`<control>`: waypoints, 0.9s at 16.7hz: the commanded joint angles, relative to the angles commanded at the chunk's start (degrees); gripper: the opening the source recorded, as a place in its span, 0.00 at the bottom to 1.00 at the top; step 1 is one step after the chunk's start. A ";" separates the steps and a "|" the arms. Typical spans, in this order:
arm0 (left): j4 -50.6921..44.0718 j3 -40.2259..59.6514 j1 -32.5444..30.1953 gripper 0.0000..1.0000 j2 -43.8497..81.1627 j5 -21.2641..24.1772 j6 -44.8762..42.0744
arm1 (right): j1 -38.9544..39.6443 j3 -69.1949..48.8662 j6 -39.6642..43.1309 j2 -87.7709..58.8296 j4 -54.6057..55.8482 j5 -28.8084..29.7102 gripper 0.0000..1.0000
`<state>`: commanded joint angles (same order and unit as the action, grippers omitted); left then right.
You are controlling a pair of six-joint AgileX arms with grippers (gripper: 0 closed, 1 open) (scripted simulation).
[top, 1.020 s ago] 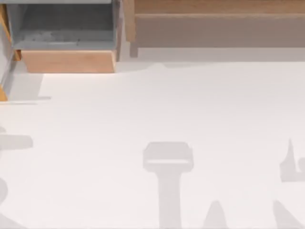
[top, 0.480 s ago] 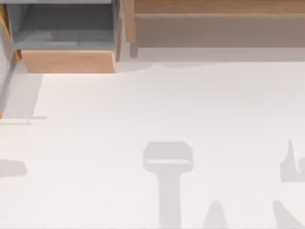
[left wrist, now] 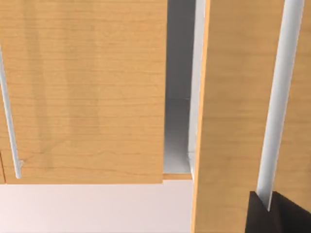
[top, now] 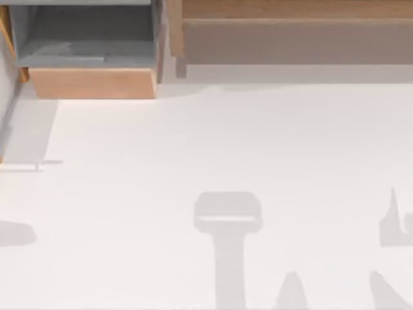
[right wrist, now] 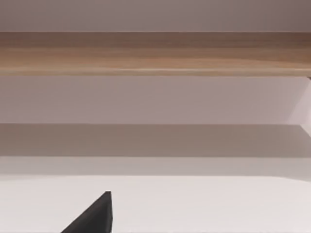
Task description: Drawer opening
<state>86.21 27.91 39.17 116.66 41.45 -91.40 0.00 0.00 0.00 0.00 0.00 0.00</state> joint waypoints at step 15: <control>0.00 0.00 0.00 1.00 0.00 0.00 0.00 | 0.00 0.00 0.00 0.00 0.00 0.00 1.00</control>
<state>86.21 27.91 39.17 116.66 41.45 -91.40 0.00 0.00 0.00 0.00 0.00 0.00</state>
